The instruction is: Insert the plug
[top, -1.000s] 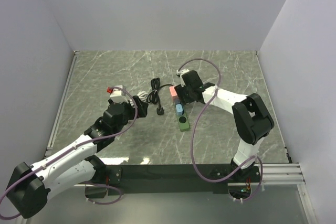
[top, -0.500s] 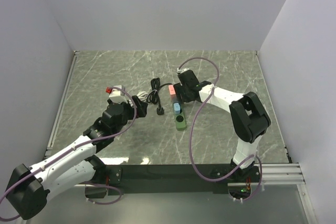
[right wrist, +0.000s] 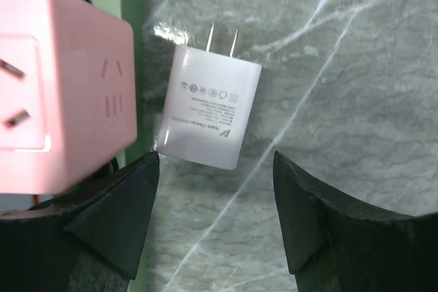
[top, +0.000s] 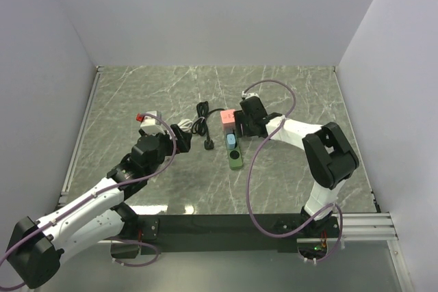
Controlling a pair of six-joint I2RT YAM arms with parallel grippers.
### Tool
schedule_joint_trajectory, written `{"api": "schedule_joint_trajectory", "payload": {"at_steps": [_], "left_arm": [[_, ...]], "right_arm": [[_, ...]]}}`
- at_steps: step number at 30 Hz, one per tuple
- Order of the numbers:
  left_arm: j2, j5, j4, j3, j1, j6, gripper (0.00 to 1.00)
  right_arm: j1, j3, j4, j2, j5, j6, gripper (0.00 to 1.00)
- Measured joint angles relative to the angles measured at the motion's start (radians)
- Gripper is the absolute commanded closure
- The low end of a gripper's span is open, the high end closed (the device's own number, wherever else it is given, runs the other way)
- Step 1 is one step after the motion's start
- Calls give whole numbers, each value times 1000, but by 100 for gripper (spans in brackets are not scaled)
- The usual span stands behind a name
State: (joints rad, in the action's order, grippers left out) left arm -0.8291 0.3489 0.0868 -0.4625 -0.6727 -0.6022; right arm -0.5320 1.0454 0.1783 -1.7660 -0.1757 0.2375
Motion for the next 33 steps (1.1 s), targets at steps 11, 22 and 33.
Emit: {"api": "schedule_joint_trajectory", "payload": {"at_steps": [11, 22, 33], "left_arm": [[4, 0, 0, 0, 0, 0, 1], [1, -1, 0, 0, 0, 0, 1], [-6, -2, 2, 0, 0, 0, 1]], "right_arm": [[-2, 49, 11, -46, 11, 44, 26], [0, 64, 26, -88, -16, 92, 55], [39, -24, -40, -35, -64, 97, 72]]}}
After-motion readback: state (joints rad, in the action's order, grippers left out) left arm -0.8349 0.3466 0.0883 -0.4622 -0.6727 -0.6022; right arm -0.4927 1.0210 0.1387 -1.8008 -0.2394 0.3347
